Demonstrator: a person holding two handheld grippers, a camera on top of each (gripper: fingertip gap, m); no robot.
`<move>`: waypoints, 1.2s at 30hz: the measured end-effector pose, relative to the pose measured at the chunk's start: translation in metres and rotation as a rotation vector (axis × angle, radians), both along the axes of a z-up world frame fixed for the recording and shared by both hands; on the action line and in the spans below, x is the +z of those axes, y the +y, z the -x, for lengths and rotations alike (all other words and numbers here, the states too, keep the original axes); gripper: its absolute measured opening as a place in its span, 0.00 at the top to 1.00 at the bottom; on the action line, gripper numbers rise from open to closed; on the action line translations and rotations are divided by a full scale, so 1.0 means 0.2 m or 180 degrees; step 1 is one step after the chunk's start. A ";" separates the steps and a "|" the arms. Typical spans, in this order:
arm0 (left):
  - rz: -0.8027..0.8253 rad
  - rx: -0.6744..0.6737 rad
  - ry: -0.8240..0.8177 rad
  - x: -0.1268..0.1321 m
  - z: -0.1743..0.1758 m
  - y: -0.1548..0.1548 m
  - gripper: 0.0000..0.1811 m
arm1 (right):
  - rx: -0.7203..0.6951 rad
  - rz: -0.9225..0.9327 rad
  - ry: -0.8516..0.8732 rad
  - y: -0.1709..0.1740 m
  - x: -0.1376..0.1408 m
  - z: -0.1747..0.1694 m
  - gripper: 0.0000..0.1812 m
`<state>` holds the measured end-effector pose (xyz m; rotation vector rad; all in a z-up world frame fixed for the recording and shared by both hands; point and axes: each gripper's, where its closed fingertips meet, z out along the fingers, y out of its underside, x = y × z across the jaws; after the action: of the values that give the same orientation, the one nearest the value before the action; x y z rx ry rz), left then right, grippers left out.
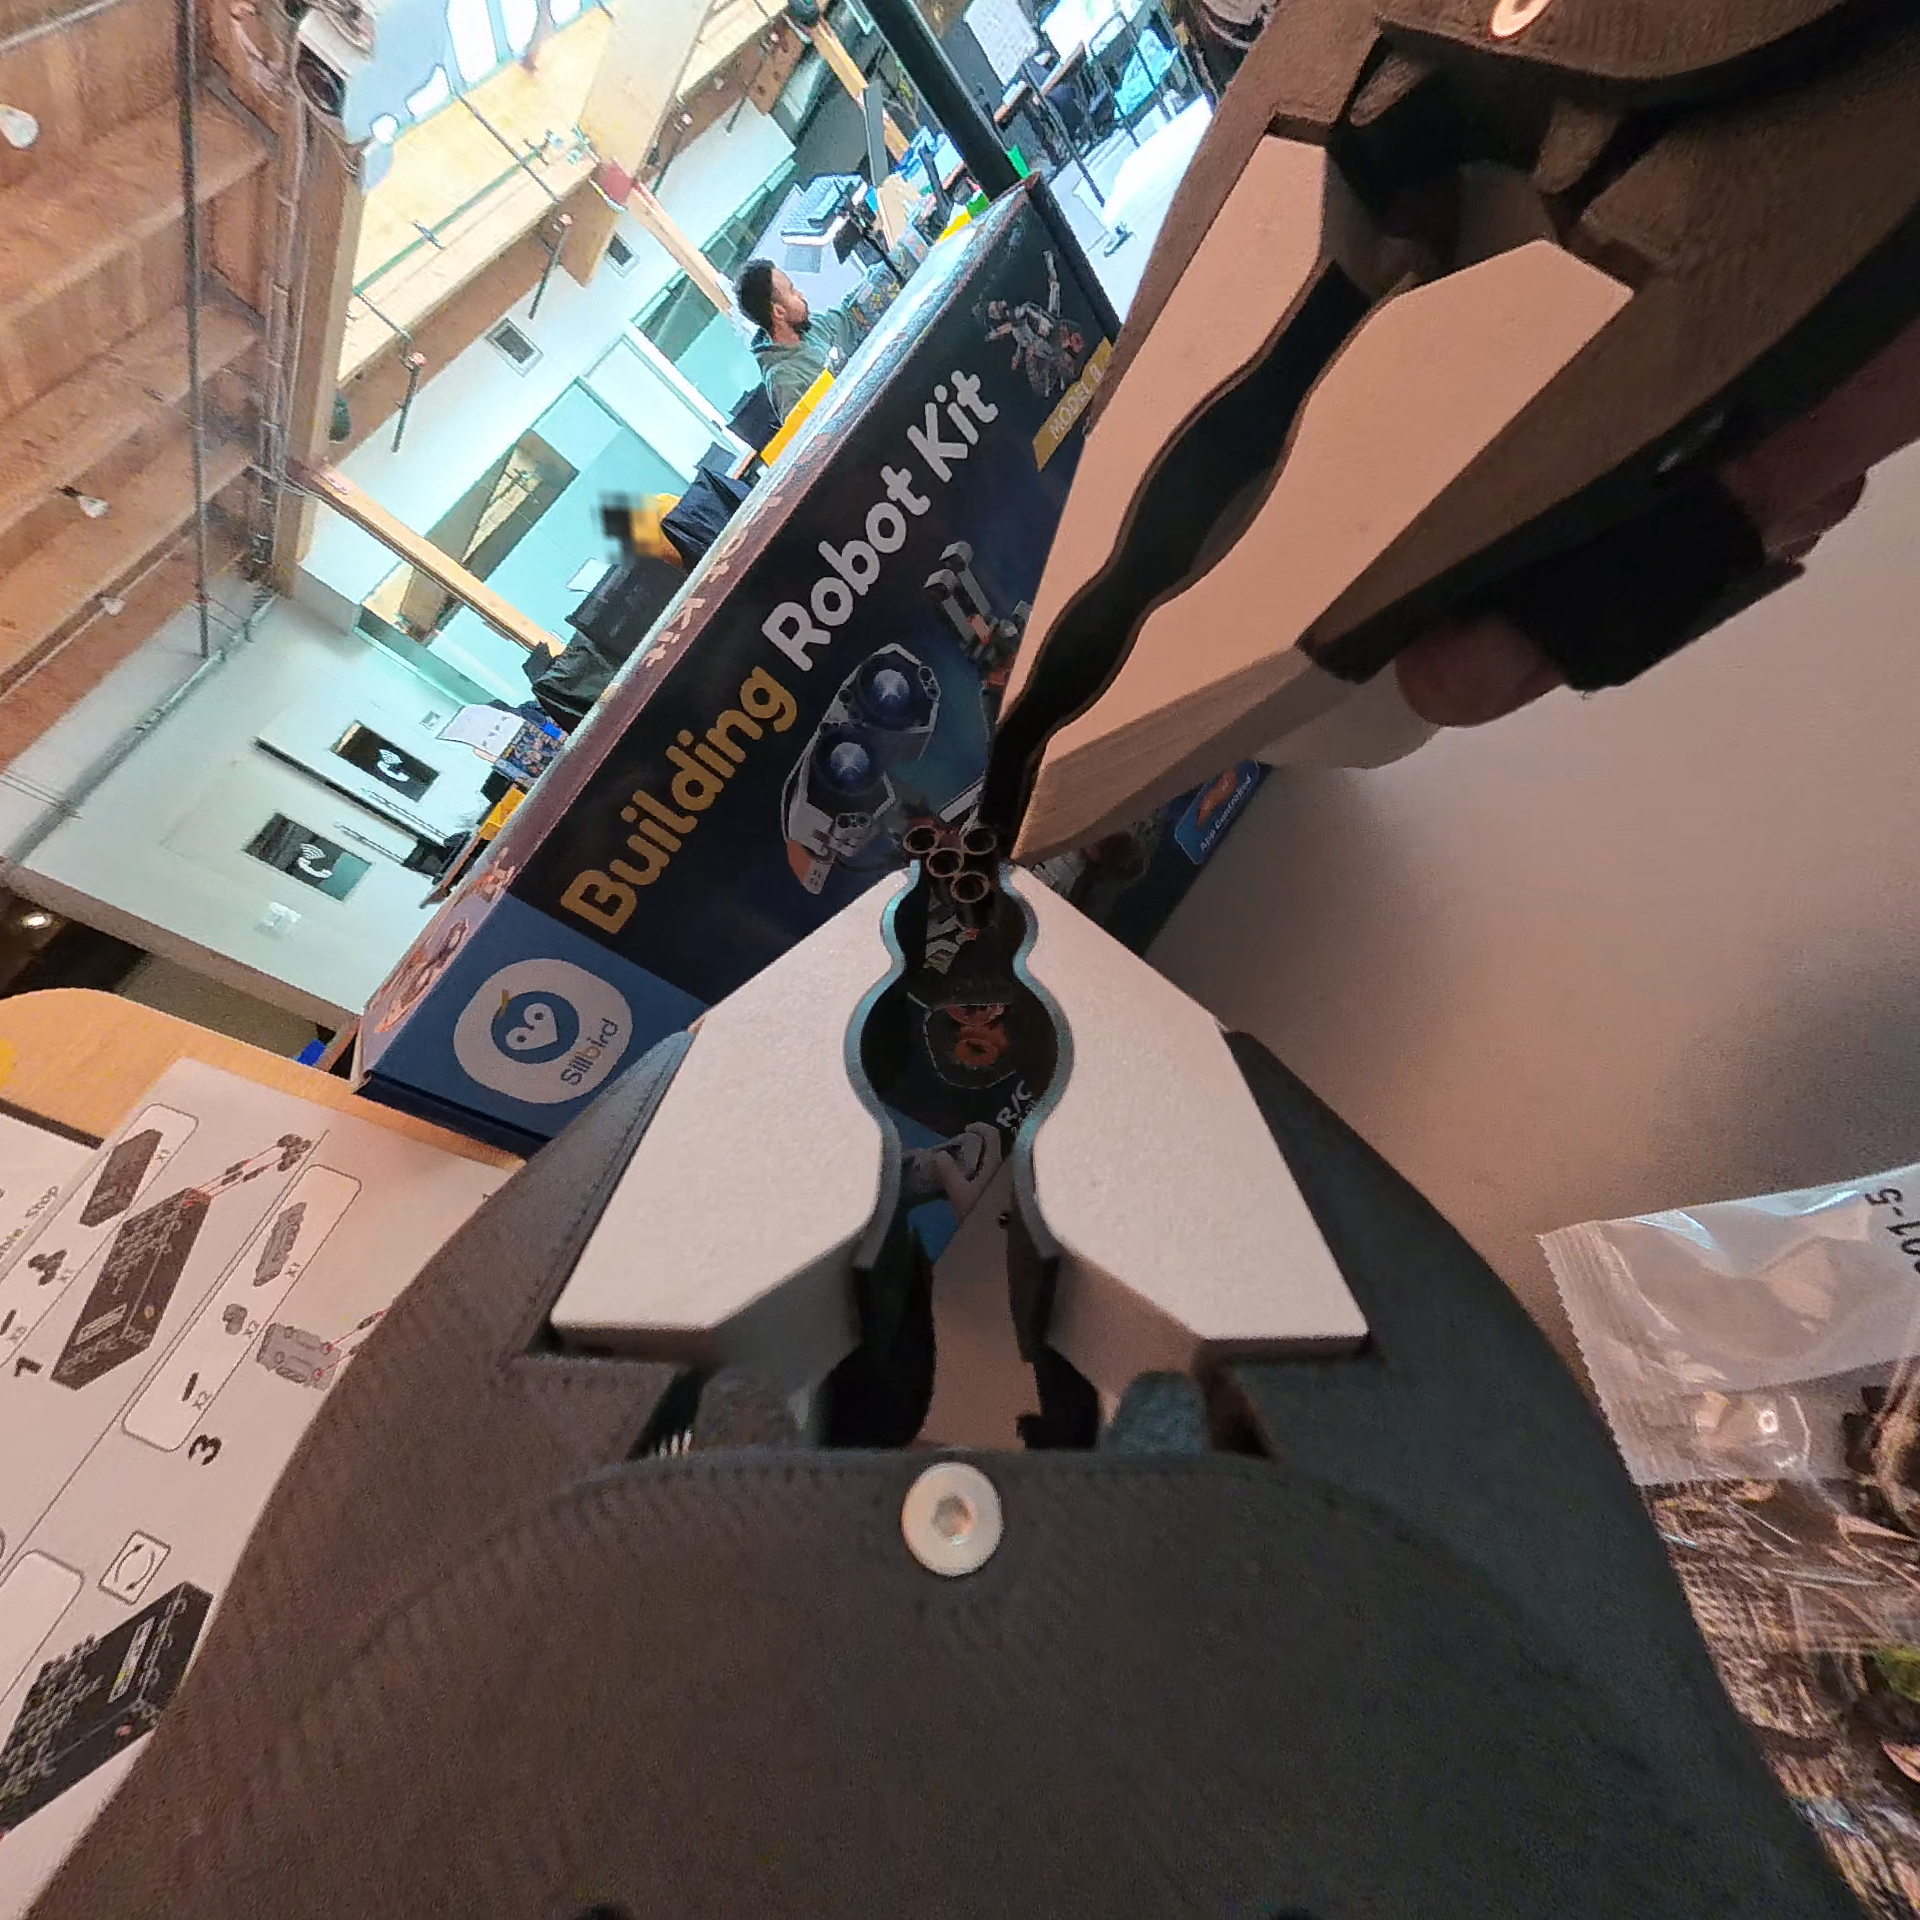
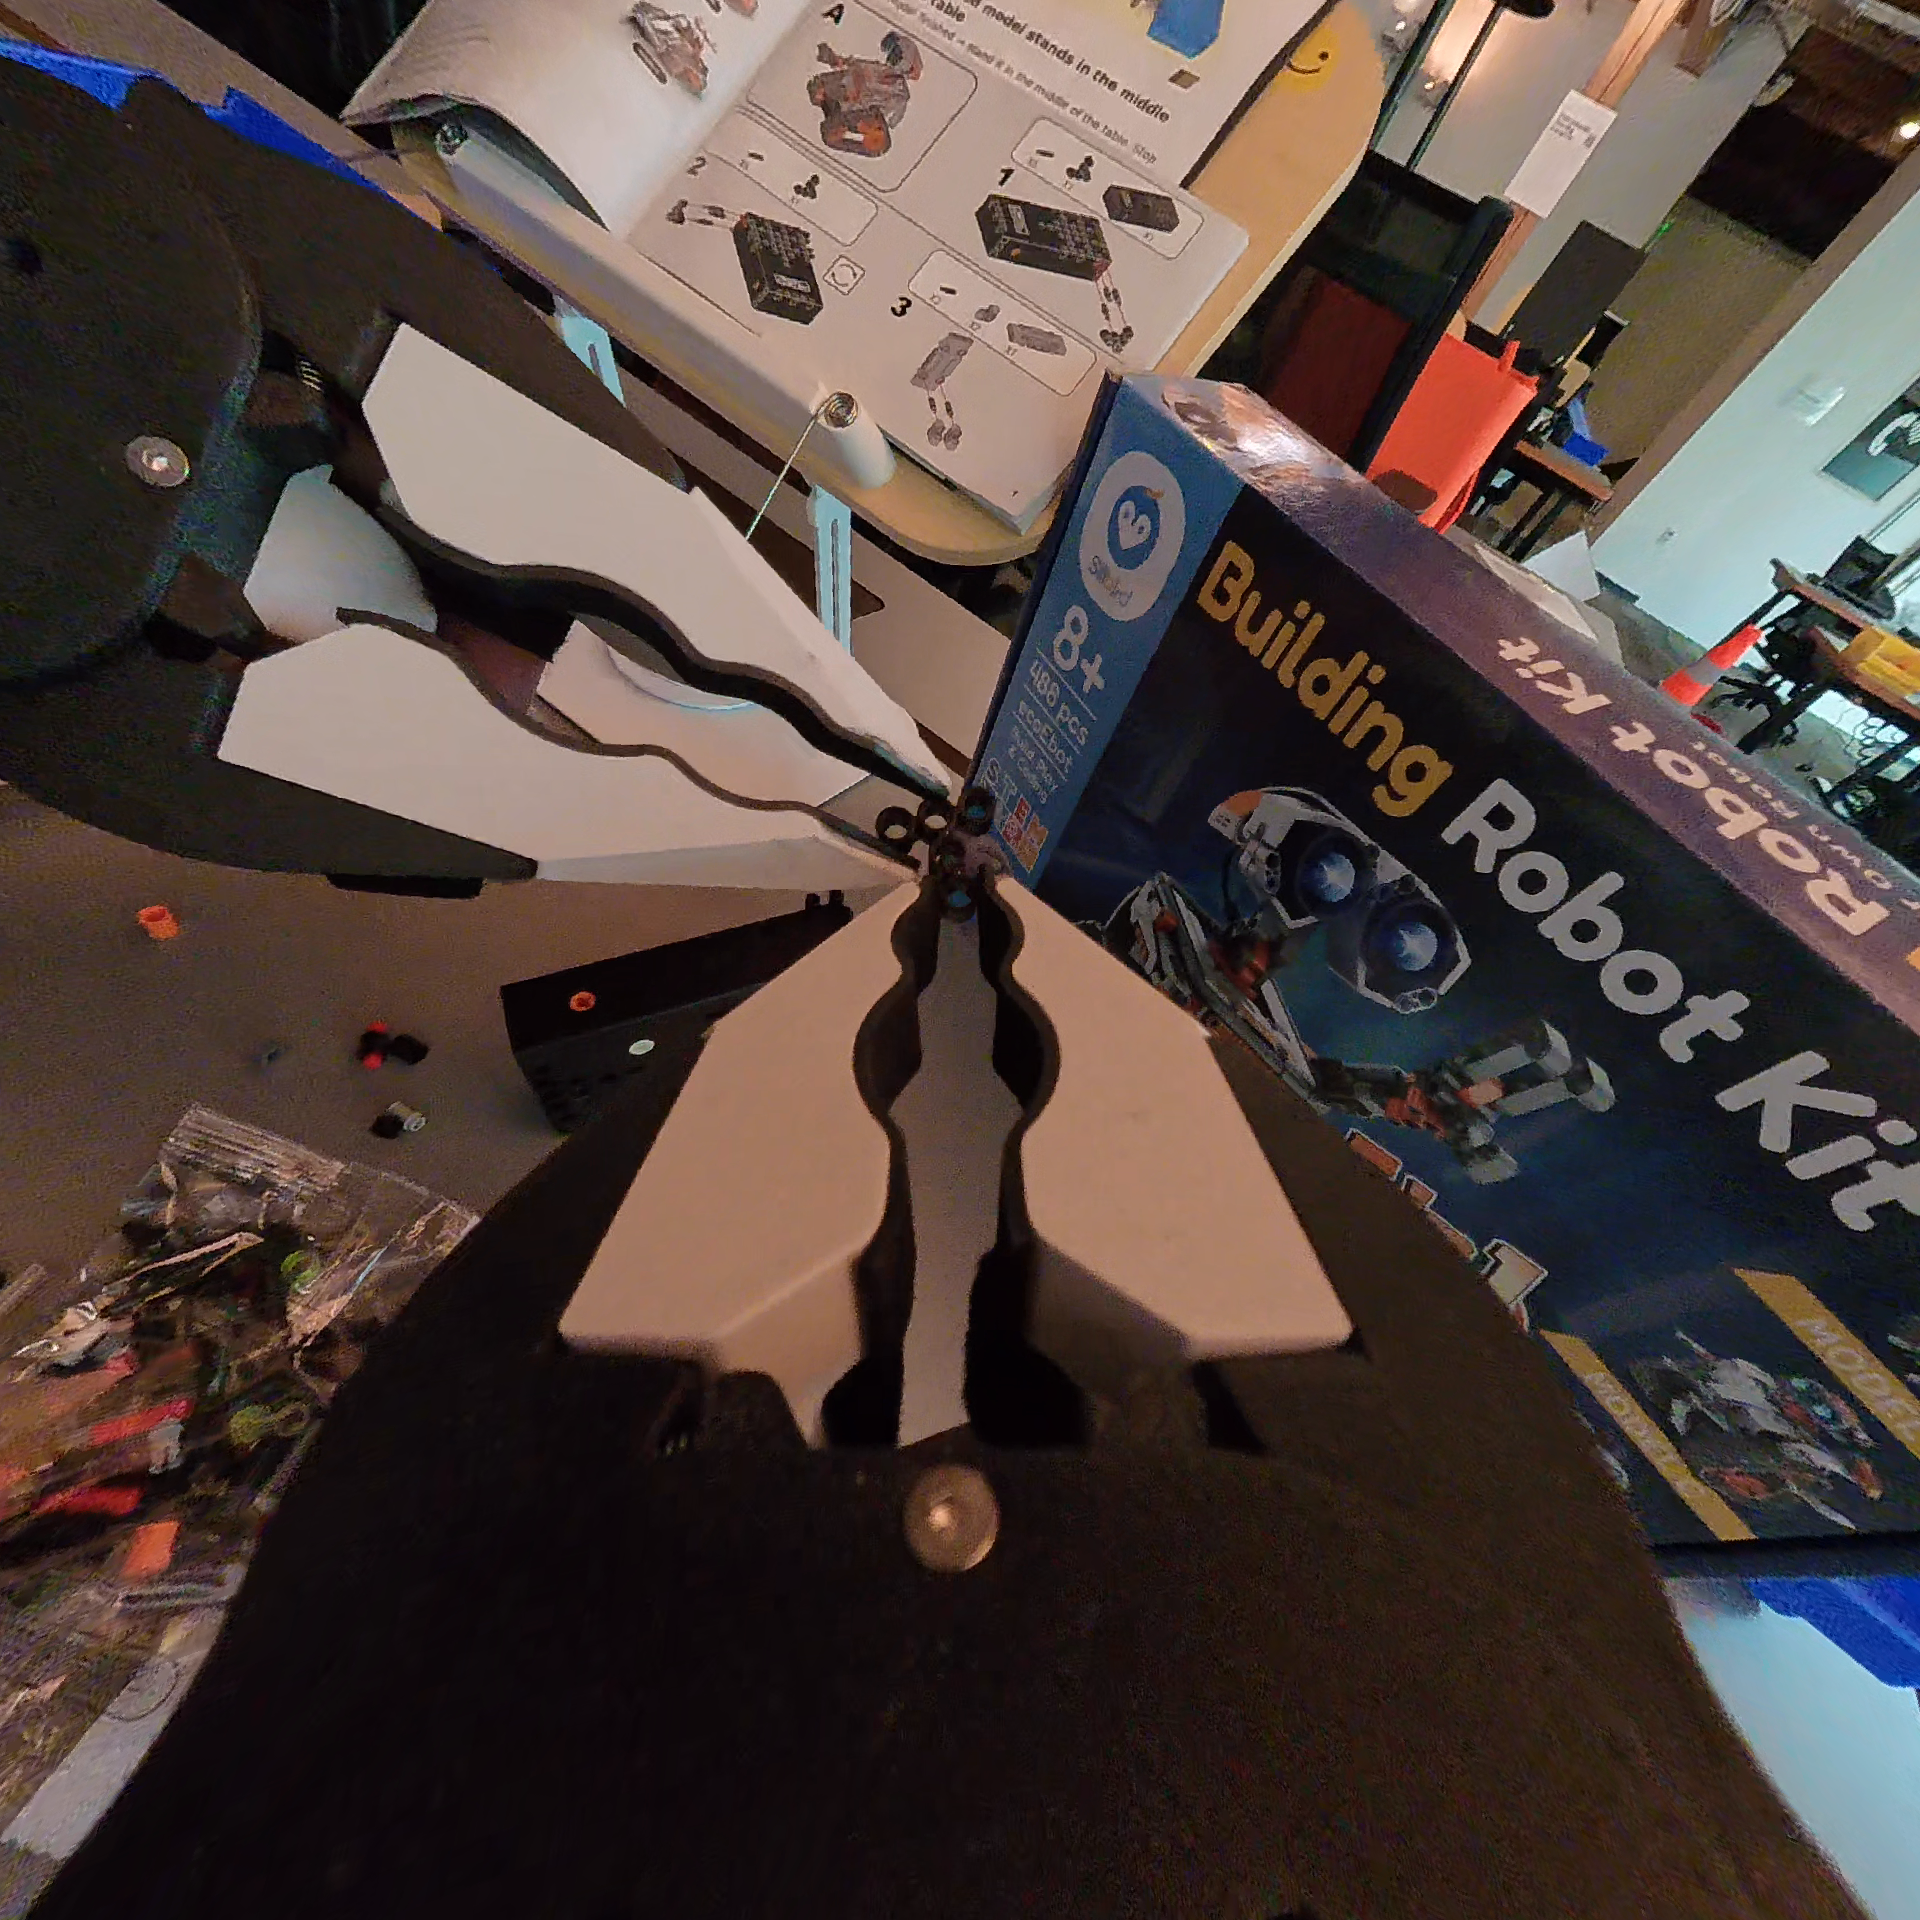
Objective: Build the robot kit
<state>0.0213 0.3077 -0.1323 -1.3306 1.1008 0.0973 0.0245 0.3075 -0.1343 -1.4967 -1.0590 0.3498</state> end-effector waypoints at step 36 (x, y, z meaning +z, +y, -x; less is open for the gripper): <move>0.1049 -0.1370 0.0488 -0.09 0.03 -0.33 0.97 | 0.1513 -0.0373 -0.0080 -0.35 -0.03 0.09 0.92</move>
<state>0.0162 0.2418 -0.1507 -1.3581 1.5608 -0.3170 0.0059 0.2385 -0.1394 -1.1369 -1.4297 0.5898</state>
